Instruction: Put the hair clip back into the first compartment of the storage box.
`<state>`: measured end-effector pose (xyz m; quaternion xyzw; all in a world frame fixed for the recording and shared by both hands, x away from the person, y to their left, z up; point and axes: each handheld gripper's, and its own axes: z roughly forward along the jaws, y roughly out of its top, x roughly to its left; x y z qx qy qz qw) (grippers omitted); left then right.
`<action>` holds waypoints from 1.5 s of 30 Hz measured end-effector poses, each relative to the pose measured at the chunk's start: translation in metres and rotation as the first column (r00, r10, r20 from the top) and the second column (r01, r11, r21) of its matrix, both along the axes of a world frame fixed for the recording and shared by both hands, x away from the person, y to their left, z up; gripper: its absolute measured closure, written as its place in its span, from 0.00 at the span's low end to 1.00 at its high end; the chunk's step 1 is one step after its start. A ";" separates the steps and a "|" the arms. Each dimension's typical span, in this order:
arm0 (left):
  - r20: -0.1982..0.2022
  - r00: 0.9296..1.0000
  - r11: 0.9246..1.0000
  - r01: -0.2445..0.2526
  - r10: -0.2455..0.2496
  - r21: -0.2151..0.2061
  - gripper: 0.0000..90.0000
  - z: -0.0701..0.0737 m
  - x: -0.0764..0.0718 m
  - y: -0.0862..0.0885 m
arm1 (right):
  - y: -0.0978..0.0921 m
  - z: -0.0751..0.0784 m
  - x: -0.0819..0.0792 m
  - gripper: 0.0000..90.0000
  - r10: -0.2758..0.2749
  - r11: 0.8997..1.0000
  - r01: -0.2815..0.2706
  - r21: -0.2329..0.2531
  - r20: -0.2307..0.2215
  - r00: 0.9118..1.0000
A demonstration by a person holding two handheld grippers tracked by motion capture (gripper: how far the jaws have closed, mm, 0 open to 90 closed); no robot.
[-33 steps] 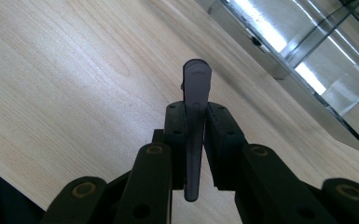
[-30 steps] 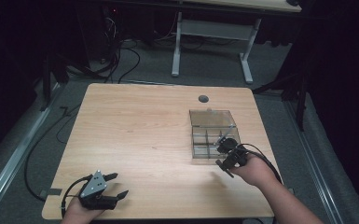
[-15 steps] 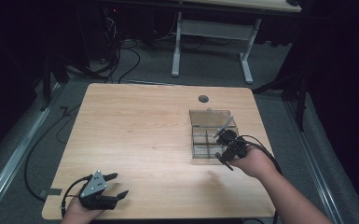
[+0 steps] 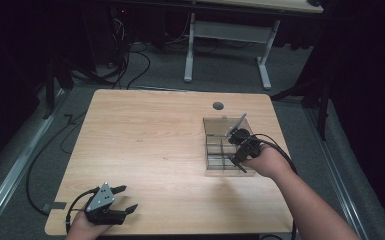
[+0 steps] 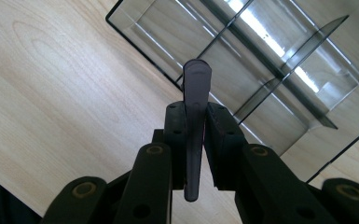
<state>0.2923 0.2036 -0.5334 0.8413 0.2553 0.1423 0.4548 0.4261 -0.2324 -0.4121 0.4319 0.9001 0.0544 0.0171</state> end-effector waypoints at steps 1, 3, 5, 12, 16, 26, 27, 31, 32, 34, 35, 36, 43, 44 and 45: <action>0.000 1.000 1.000 0.000 0.000 0.000 0.28 0.000 0.000 0.000 | 0.001 0.000 0.002 0.88 -0.003 1.000 0.003 -0.001 -0.003 1.000; 0.000 1.000 1.000 0.000 0.000 0.000 0.28 0.000 0.000 0.000 | 0.001 -0.001 0.006 0.88 0.010 1.000 -0.010 0.003 -0.002 1.000; -0.001 1.000 1.000 0.000 0.000 -0.001 0.28 0.000 0.000 0.000 | 0.004 -0.001 0.010 0.88 -0.010 1.000 0.010 0.001 -0.010 1.000; -0.002 1.000 1.000 0.004 -0.004 -0.001 0.28 0.000 0.000 0.000 | 0.013 -0.004 0.026 0.88 0.008 1.000 -0.008 -0.002 -0.008 1.000; 0.001 1.000 1.000 0.005 -0.005 -0.003 0.28 0.000 0.000 0.000 | 0.018 -0.006 0.035 0.88 0.026 1.000 -0.026 0.000 0.000 1.000; -0.004 1.000 1.000 0.009 -0.009 -0.002 0.28 0.000 0.000 0.000 | 0.031 -0.020 0.056 0.88 0.033 0.999 -0.033 -0.011 -0.005 0.999; -0.005 1.000 1.000 0.010 -0.010 -0.002 0.28 0.000 0.000 0.000 | 0.033 -0.021 0.057 0.88 0.028 1.000 -0.028 -0.012 -0.010 1.000; -0.005 1.000 1.000 0.010 -0.010 -0.002 0.28 0.000 0.000 0.000 | 0.036 -0.027 0.066 0.88 0.044 0.999 -0.044 -0.002 -0.011 0.999; -0.008 1.000 1.000 0.011 -0.011 -0.004 0.28 0.000 0.000 0.000 | 0.037 -0.029 0.068 0.88 0.036 0.999 -0.036 0.001 -0.016 0.999; -0.006 1.000 1.000 0.012 -0.012 -0.002 0.28 0.000 0.000 0.000 | 0.038 -0.031 0.072 0.88 0.035 0.999 -0.035 0.006 -0.011 0.999; -0.007 1.000 1.000 0.013 -0.013 -0.002 0.28 0.000 0.000 0.000 | 0.039 -0.033 0.074 0.88 0.030 1.000 -0.030 0.006 -0.011 0.999; -0.007 1.000 1.000 0.013 -0.013 -0.002 0.28 0.000 0.000 0.000 | 0.039 -0.035 0.077 0.88 0.044 0.999 -0.044 0.002 -0.012 0.999; -0.008 1.000 1.000 0.012 -0.012 -0.001 0.28 0.000 0.001 0.000 | 0.042 -0.045 0.085 0.88 0.037 0.999 -0.037 -0.011 -0.010 0.999; -0.007 1.000 1.000 0.012 -0.012 -0.001 0.28 0.000 0.001 0.000 | 0.042 -0.046 0.086 0.88 0.046 0.999 -0.046 -0.016 -0.009 0.999; -0.007 1.000 1.000 0.012 -0.012 -0.001 0.28 0.000 0.001 0.000 | 0.043 -0.047 0.086 0.88 0.027 0.999 -0.028 -0.018 -0.014 1.000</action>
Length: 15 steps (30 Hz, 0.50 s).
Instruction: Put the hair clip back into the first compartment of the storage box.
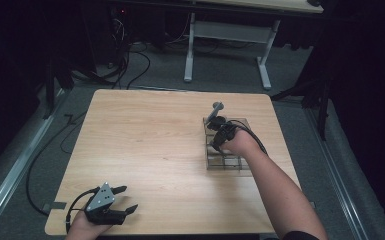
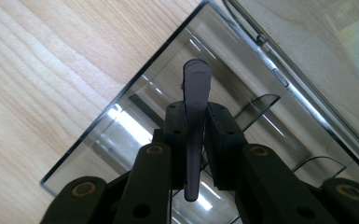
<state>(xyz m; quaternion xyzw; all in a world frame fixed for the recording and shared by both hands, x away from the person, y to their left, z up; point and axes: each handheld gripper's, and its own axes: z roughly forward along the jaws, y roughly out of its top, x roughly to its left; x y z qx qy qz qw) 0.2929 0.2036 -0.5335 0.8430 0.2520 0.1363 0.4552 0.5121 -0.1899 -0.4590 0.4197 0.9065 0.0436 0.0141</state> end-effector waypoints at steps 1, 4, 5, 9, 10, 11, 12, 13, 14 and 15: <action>0.000 1.000 1.000 0.000 0.000 0.001 0.28 0.000 0.000 0.000 | 0.000 -0.001 0.000 0.88 -0.004 1.000 0.004 0.001 0.000 1.000; -0.001 1.000 1.000 0.001 -0.001 0.001 0.28 0.000 0.000 0.000 | 0.002 -0.004 0.001 0.88 0.002 1.000 -0.002 0.000 0.002 1.000; -0.001 1.000 1.000 0.001 -0.001 0.001 0.28 0.000 0.000 0.000 | 0.002 -0.004 0.001 0.88 0.009 1.000 -0.009 0.000 0.003 1.000; -0.001 1.000 1.000 0.003 -0.003 0.001 0.28 0.000 0.000 0.000 | 0.005 -0.010 0.001 0.88 0.009 1.000 -0.009 0.003 -0.002 1.000; -0.001 1.000 1.000 0.003 -0.003 0.001 0.28 0.000 0.000 0.000 | 0.005 -0.010 0.001 0.88 0.014 1.000 -0.014 0.004 0.002 1.000; -0.001 1.000 1.000 0.003 -0.003 0.001 0.28 0.000 0.000 0.000 | 0.005 -0.011 0.000 0.88 -0.008 1.000 0.008 0.006 -0.004 1.000; -0.001 1.000 1.000 0.003 -0.003 0.001 0.28 0.000 0.000 0.000 | 0.005 -0.012 0.001 0.88 -0.004 1.000 0.004 0.011 0.000 1.000; -0.002 1.000 1.000 0.004 -0.004 0.001 0.28 0.000 0.000 0.000 | 0.004 -0.013 0.002 0.88 0.004 1.000 -0.004 0.012 0.003 1.000; -0.002 1.000 1.000 0.004 -0.004 0.001 0.28 0.000 0.000 0.000 | 0.004 -0.013 0.002 0.88 0.007 1.000 -0.007 0.012 0.001 1.000; -0.002 1.000 1.000 0.004 -0.004 0.001 0.28 0.000 0.000 0.000 | 0.005 -0.013 0.002 0.88 -0.007 1.000 0.007 0.009 -0.007 1.000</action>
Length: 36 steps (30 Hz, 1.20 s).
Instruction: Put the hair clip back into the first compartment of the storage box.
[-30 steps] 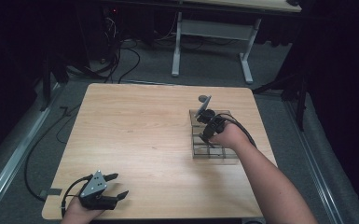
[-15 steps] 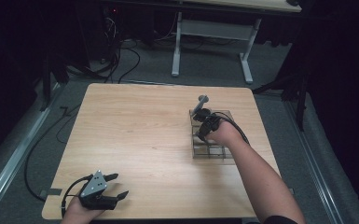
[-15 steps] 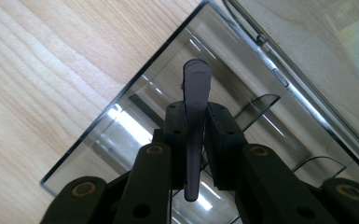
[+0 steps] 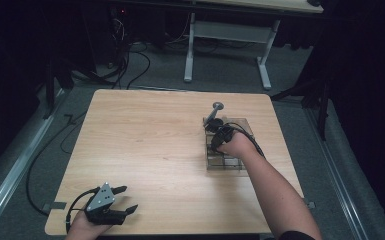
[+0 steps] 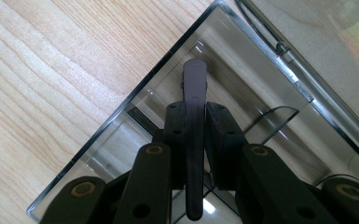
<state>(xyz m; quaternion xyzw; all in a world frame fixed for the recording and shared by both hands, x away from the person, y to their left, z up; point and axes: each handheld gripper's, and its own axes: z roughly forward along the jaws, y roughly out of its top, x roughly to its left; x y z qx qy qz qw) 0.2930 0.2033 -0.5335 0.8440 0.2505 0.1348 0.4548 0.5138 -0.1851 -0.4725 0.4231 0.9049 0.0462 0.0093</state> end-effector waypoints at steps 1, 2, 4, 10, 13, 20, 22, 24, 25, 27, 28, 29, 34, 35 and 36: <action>0.000 1.000 1.000 0.000 0.000 0.000 0.28 0.000 0.000 0.000 | 0.000 0.000 0.000 0.88 0.001 1.000 -0.001 0.001 0.002 1.000; -0.001 1.000 1.000 0.000 0.000 0.000 0.28 0.000 0.000 0.000 | -0.001 -0.001 0.001 0.88 0.012 1.000 -0.012 0.007 0.010 1.000; -0.001 1.000 1.000 0.001 -0.001 0.001 0.28 0.000 0.000 0.000 | 0.000 -0.001 0.002 0.88 0.011 1.000 -0.011 0.009 0.010 1.000; -0.001 1.000 1.000 0.002 -0.002 0.001 0.28 0.000 0.000 0.000 | 0.000 -0.002 0.004 0.88 0.004 1.000 -0.004 0.014 0.010 1.000; -0.001 1.000 1.000 0.002 -0.002 0.002 0.28 0.000 0.000 0.000 | 0.000 -0.002 0.004 0.88 -0.002 1.000 0.002 0.011 0.012 1.000; -0.001 1.000 1.000 0.003 -0.003 0.002 0.28 0.000 0.000 0.000 | 0.001 -0.003 0.006 0.88 -0.005 1.000 0.005 0.012 0.015 1.000; -0.001 1.000 1.000 0.002 -0.002 0.001 0.28 0.000 0.000 0.000 | 0.001 -0.003 0.006 0.85 -0.013 1.000 0.012 0.013 0.012 1.000; -0.002 1.000 1.000 0.003 -0.003 0.000 0.28 0.000 0.000 0.000 | 0.000 -0.002 0.006 0.83 -0.010 1.000 0.010 0.018 0.018 1.000; -0.002 1.000 1.000 0.004 -0.004 0.001 0.28 0.000 0.000 0.000 | 0.000 -0.002 0.005 0.82 -0.012 1.000 0.012 0.015 0.019 1.000; -0.002 1.000 1.000 0.003 -0.003 0.000 0.28 0.000 0.000 0.000 | -0.002 0.001 0.004 0.80 -0.018 1.000 0.018 0.014 0.020 1.000; -0.002 1.000 1.000 0.003 -0.003 0.000 0.28 0.000 0.000 0.000 | -0.002 0.002 0.003 0.80 -0.032 0.999 0.031 0.014 0.015 0.999; -0.001 1.000 1.000 0.003 -0.003 0.000 0.28 0.000 0.000 0.000 | -0.004 0.004 0.002 0.80 -0.026 0.999 0.025 0.021 0.021 0.999; -0.003 1.000 1.000 0.005 -0.005 0.001 0.28 0.000 0.000 0.000 | -0.008 0.014 -0.008 0.81 -0.056 0.998 0.055 0.038 0.014 0.998; -0.003 1.000 1.000 0.004 -0.004 0.001 0.28 0.000 0.000 0.000 | -0.010 0.015 -0.011 0.83 -0.034 0.999 0.033 0.039 0.022 0.999; -0.002 1.000 1.000 0.004 -0.004 0.002 0.28 0.000 0.000 0.000 | -0.012 0.016 -0.014 0.84 -0.041 0.998 0.040 0.039 0.021 0.999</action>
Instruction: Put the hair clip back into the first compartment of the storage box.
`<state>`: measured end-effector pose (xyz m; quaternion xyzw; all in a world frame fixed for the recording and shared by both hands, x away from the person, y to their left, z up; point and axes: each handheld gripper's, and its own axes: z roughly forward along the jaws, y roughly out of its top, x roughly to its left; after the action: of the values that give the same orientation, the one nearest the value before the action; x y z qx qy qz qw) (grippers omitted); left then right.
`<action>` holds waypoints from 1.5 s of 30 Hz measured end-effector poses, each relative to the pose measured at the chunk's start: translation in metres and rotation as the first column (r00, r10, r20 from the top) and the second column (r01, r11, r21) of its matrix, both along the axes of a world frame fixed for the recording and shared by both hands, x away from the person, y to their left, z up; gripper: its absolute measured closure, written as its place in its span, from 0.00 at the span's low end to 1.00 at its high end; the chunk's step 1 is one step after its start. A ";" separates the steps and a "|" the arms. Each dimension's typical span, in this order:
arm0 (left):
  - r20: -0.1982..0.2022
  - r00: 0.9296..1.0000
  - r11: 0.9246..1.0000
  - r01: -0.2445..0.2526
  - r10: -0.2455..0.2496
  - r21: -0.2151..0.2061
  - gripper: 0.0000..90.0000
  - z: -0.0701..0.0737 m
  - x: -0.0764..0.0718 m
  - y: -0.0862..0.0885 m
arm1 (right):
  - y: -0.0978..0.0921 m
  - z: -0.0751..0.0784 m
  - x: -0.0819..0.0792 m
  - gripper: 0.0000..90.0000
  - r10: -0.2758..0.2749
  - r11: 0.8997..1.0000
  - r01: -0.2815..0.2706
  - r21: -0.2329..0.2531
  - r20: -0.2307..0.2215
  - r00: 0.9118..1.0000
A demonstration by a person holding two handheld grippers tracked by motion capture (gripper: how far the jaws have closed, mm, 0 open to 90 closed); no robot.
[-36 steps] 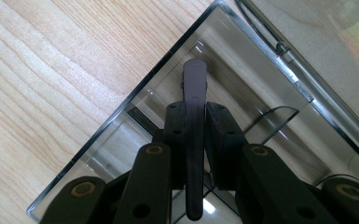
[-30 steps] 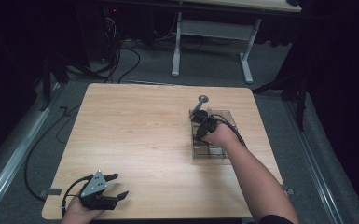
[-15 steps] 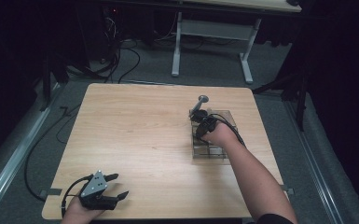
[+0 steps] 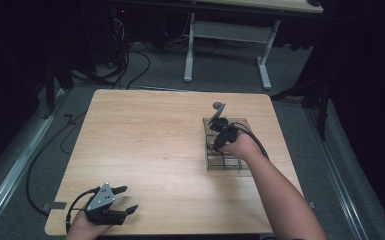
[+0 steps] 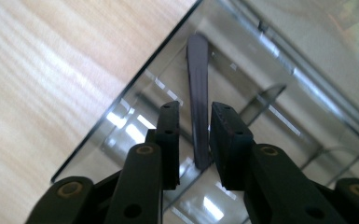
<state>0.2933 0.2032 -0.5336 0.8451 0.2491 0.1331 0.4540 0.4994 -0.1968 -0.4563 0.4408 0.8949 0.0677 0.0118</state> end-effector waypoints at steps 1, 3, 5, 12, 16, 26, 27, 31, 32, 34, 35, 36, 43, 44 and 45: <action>0.000 1.000 1.000 -0.001 0.001 0.000 0.28 0.000 0.000 0.000 | -0.001 0.001 -0.002 0.86 -0.009 1.000 0.009 0.004 -0.005 1.000; 0.000 1.000 1.000 -0.002 0.002 0.000 0.28 0.000 0.000 0.000 | -0.003 0.002 -0.008 0.87 0.003 1.000 -0.003 -0.003 -0.002 1.000; -0.001 1.000 1.000 -0.001 0.001 0.000 0.28 0.000 0.000 0.000 | -0.005 0.004 -0.016 0.89 -0.015 1.000 0.015 -0.001 -0.001 1.000; -0.003 1.000 1.000 -0.005 0.005 0.004 0.28 0.000 0.000 0.000 | -0.014 0.012 -0.034 0.94 -0.008 1.000 0.008 -0.002 0.012 1.000; -0.002 1.000 1.000 -0.007 0.007 0.004 0.28 0.000 0.000 0.000 | -0.022 0.014 -0.043 0.97 -0.008 1.000 0.008 0.002 0.017 1.000; -0.003 1.000 1.000 -0.008 0.008 0.004 0.28 0.000 0.000 0.000 | -0.031 0.017 -0.065 0.99 -0.014 1.000 0.014 0.020 0.026 1.000; -0.003 1.000 1.000 -0.008 0.008 0.004 0.28 0.000 0.000 0.000 | -0.031 0.018 -0.069 0.99 -0.028 0.999 0.028 0.024 0.023 0.999; -0.001 1.000 1.000 -0.009 0.009 0.002 0.28 0.000 0.000 -0.001 | -0.034 0.018 -0.077 0.98 -0.018 0.999 0.017 0.034 0.039 0.999; -0.001 1.000 1.000 -0.010 0.010 0.003 0.28 0.000 0.000 0.000 | -0.034 0.018 -0.079 0.98 -0.022 0.999 0.020 0.041 0.044 0.999; -0.002 1.000 1.000 -0.010 0.010 0.002 0.28 0.000 0.000 0.000 | -0.037 0.018 -0.083 0.96 -0.023 0.998 0.020 0.051 0.052 0.998; -0.002 1.000 1.000 -0.009 0.009 0.003 0.28 0.000 0.000 0.000 | -0.037 0.018 -0.086 0.95 -0.034 0.998 0.031 0.056 0.052 0.998; -0.001 1.000 1.000 -0.009 0.009 0.003 0.28 0.000 0.000 0.000 | -0.038 0.017 -0.089 0.95 -0.031 0.998 0.028 0.058 0.058 0.998; 0.000 1.000 1.000 -0.011 0.011 0.001 0.28 0.000 0.000 0.000 | -0.045 0.002 -0.108 0.87 -0.059 0.992 0.048 0.113 0.099 0.993; 0.001 1.000 1.000 -0.011 0.011 0.000 0.28 0.000 0.000 0.000 | -0.046 -0.001 -0.110 0.86 -0.061 0.992 0.049 0.117 0.105 0.993; 0.000 1.000 1.000 -0.012 0.012 0.000 0.28 0.000 0.000 0.000 | -0.048 -0.004 -0.115 0.86 -0.074 0.989 0.057 0.139 0.114 0.991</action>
<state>0.2934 0.2032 -0.5336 0.8436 0.2539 0.1358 0.4532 0.3848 -0.2447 -0.4603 0.4650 0.8710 0.1541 0.0374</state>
